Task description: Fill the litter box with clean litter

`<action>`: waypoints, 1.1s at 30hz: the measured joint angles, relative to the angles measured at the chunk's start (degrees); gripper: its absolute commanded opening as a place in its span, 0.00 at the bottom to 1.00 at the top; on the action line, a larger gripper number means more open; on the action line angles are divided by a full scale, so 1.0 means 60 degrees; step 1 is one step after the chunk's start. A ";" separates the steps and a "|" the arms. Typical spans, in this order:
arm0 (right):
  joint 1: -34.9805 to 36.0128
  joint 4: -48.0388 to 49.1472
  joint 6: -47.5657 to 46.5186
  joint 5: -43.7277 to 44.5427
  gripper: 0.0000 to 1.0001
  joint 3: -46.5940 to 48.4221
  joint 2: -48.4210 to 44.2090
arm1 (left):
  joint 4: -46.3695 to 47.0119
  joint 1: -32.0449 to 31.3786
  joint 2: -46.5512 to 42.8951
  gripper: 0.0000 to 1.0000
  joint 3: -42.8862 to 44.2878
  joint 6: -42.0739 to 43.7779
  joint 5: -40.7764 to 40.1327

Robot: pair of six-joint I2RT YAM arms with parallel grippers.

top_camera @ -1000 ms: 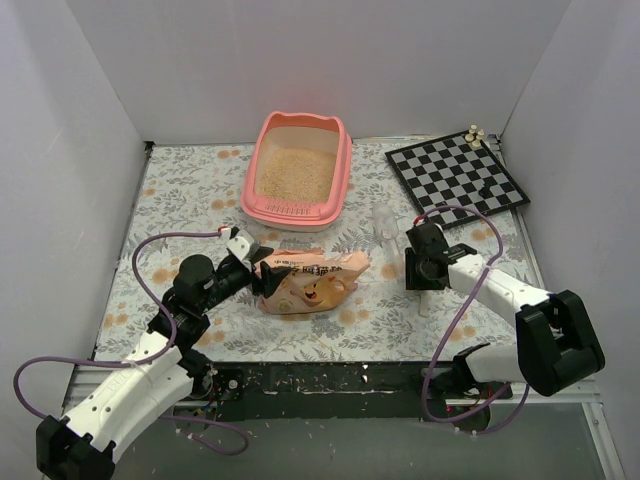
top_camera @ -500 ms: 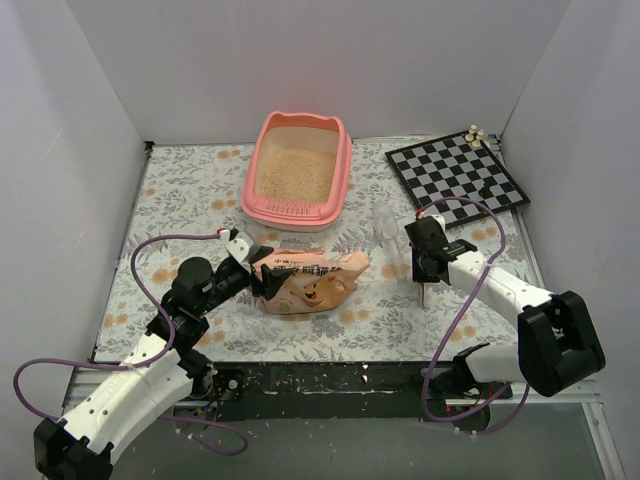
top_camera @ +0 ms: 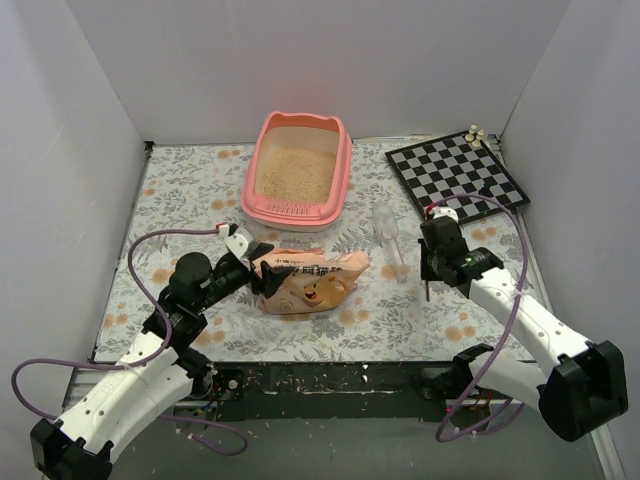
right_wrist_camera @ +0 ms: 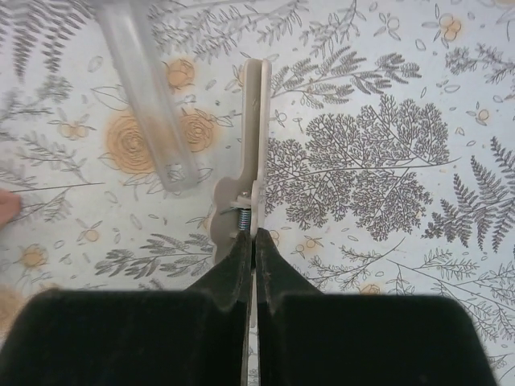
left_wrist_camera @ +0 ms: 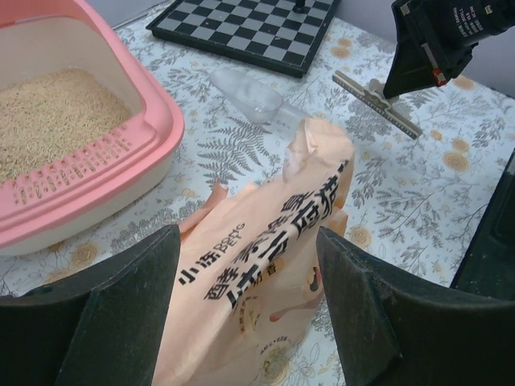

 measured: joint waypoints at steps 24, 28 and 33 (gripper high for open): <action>0.0047 0.2149 -0.0601 -0.9639 0.01 0.3497 -0.2218 | -0.0229 0.0073 0.5173 0.63 0.6269 -0.5319 0.3952; 0.0062 0.3461 0.0142 -1.0462 0.01 0.3421 -0.2393 | 0.0597 0.0178 0.5268 0.64 0.6306 -0.6364 0.4317; 0.0098 0.4838 0.1024 -1.0950 0.01 0.3089 -0.2426 | 0.1821 0.0372 0.5213 0.64 0.6284 -0.7384 0.4513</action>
